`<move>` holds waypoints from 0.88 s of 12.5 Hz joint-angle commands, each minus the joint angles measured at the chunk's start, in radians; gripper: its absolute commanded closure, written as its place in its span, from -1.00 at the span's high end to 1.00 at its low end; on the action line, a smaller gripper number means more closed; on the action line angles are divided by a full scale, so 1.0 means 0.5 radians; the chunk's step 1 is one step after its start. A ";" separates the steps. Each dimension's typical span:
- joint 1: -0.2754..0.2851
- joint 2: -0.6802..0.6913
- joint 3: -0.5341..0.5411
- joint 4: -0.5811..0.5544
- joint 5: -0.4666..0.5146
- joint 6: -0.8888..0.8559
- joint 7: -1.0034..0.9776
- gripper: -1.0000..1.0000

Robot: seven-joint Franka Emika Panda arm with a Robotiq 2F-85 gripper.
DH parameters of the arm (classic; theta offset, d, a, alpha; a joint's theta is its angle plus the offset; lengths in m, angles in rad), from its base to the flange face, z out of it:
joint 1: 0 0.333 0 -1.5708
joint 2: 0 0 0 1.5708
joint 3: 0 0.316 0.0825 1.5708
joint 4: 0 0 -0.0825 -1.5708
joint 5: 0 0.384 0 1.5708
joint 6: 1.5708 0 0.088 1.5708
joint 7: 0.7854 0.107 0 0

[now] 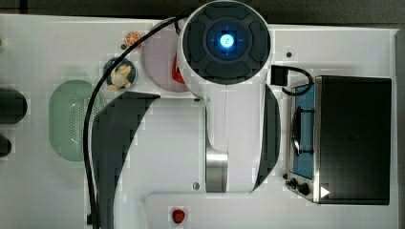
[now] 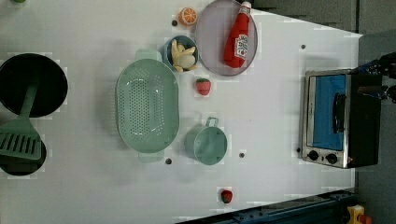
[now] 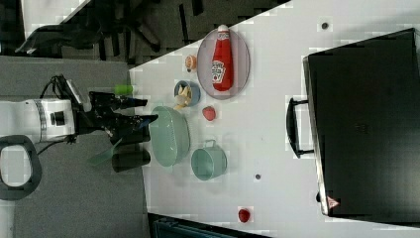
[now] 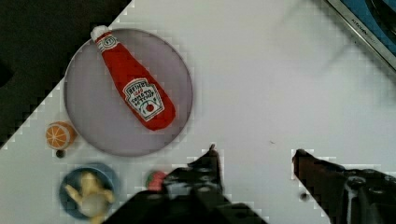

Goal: Flap open oven.

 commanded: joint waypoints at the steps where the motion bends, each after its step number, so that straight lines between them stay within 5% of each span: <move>1: -0.014 -0.732 -0.133 -0.378 0.000 -0.476 -0.218 0.59; 3: -0.014 -0.732 -0.132 -0.378 0.000 -0.475 -0.218 0.99; 5: -0.014 -0.732 -0.131 -0.378 0.000 -0.475 -0.218 1.00; 6: -0.014 -0.732 -0.131 -0.379 0.000 -0.475 -0.218 0.89; 11: -0.018 -0.726 -0.166 -0.387 -0.006 -0.475 -0.218 -0.32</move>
